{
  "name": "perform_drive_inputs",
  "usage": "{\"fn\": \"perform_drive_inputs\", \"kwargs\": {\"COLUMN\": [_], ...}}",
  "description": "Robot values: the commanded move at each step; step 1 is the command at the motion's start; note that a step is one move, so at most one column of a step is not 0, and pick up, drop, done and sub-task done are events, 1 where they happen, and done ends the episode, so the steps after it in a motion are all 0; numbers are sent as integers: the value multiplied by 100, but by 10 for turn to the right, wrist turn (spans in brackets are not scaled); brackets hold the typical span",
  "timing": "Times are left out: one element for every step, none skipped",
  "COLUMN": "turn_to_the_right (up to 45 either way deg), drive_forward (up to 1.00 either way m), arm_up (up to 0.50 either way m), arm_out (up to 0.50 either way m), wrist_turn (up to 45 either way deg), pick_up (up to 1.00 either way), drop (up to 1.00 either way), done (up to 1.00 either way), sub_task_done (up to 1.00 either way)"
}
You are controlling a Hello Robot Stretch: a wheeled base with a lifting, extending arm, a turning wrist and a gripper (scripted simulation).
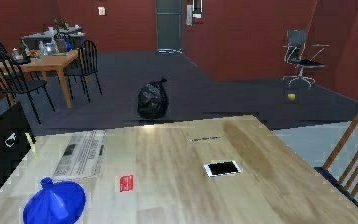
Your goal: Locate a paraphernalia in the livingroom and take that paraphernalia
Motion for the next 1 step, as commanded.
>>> {"fn": "perform_drive_inputs", "kwargs": {"turn_to_the_right": [0], "drive_forward": [0], "arm_up": [0], "arm_out": [0], "wrist_turn": [0], "pick_up": [0], "drop": [0], "done": [100], "sub_task_done": [0]}}
